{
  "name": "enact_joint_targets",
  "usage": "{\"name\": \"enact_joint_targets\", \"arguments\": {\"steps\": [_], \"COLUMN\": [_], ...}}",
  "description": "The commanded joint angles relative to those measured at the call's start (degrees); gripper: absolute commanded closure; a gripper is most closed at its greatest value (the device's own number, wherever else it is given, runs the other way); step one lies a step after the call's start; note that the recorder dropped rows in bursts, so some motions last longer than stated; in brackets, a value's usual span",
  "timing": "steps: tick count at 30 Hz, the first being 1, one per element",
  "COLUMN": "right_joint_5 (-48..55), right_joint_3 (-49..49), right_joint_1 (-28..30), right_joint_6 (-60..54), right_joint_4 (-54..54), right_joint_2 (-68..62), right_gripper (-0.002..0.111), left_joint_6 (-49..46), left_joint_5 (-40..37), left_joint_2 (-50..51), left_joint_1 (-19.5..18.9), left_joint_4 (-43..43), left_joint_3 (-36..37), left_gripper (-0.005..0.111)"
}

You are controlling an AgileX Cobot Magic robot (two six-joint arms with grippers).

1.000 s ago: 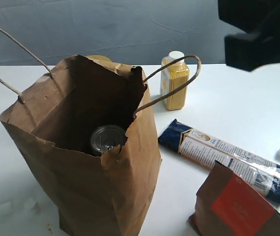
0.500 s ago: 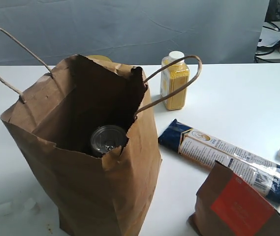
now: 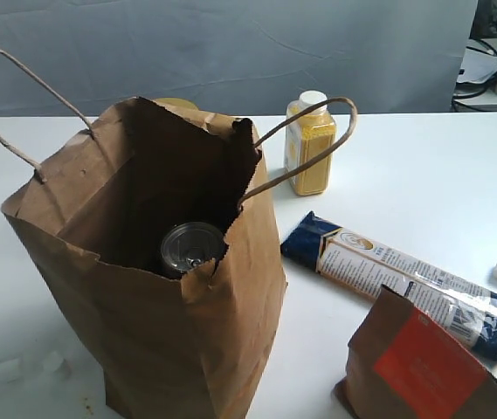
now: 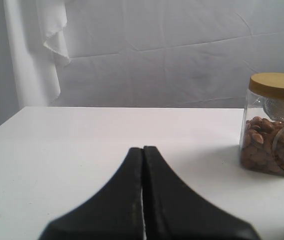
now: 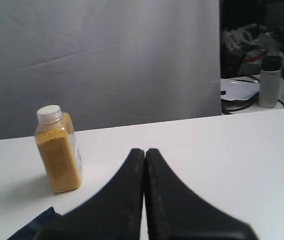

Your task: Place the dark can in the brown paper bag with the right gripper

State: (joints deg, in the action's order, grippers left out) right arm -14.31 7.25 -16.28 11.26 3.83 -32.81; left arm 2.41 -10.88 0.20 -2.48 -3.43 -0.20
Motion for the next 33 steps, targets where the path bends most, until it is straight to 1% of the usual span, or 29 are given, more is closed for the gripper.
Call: {"name": "enact_joint_targets", "arguments": {"steps": [1, 3, 4, 5, 12, 14, 21, 25, 28, 31, 33], "right_joint_5": [-2.56, -1.55, 2.17, 3.43, 8.27, 10.72, 13.14, 13.55, 14.31, 19.91, 21.42], "right_joint_3": [-6.98, -7.25, -7.25, -7.25, -7.25, -7.25, -7.25, -7.25, -7.25, -7.25, -7.25], "right_joint_1": [3.97, 5.39, 5.77, 5.95, 5.95, 4.98, 1.09, 0.91, 0.91, 0.91, 0.91], "right_joint_6": [-1.43, -2.58, -3.14, -3.15, -3.15, -5.06, -11.26, -12.88, -13.14, -13.0, -12.21], "right_joint_4": [-2.23, -3.51, -3.2, -3.2, -5.16, -7.27, -9.96, -10.71, -7.99, -6.83, -7.7], "right_joint_2": [7.82, 11.93, 14.22, 16.45, 28.91, 32.17, 32.81, 32.81, 32.81, 32.81, 32.81], "right_gripper": [0.108, 0.108, 0.108, 0.108, 0.108, 0.108, 0.108, 0.108, 0.108, 0.108, 0.108], "left_joint_6": [0.2, 0.2, 0.2, 0.2, 0.2, 0.2, 0.2, 0.2, 0.2, 0.2, 0.2], "left_joint_5": [0.39, 0.39, 0.39, 0.39, 0.39, 0.39, 0.56, 0.45, 0.45, 0.45, 0.45], "left_joint_2": [-0.2, -0.2, -0.2, -0.2, -0.2, -0.2, -0.2, -0.2, -0.2, -0.2, -0.2], "left_joint_1": [0.35, 0.35, 0.35, 0.35, 0.35, 0.35, 0.35, 0.35, 0.35, 0.35, 0.35], "left_joint_4": [-0.15, -0.15, -0.15, -0.15, -0.15, -0.15, -0.15, -0.15, -0.15, -0.15, -0.15], "left_joint_3": [0.2, 0.2, 0.2, 0.2, 0.2, 0.2, 0.2, 0.2, 0.2, 0.2, 0.2], "left_gripper": [0.107, 0.107, 0.107, 0.107, 0.107, 0.107, 0.107, 0.107, 0.107, 0.107, 0.107]}}
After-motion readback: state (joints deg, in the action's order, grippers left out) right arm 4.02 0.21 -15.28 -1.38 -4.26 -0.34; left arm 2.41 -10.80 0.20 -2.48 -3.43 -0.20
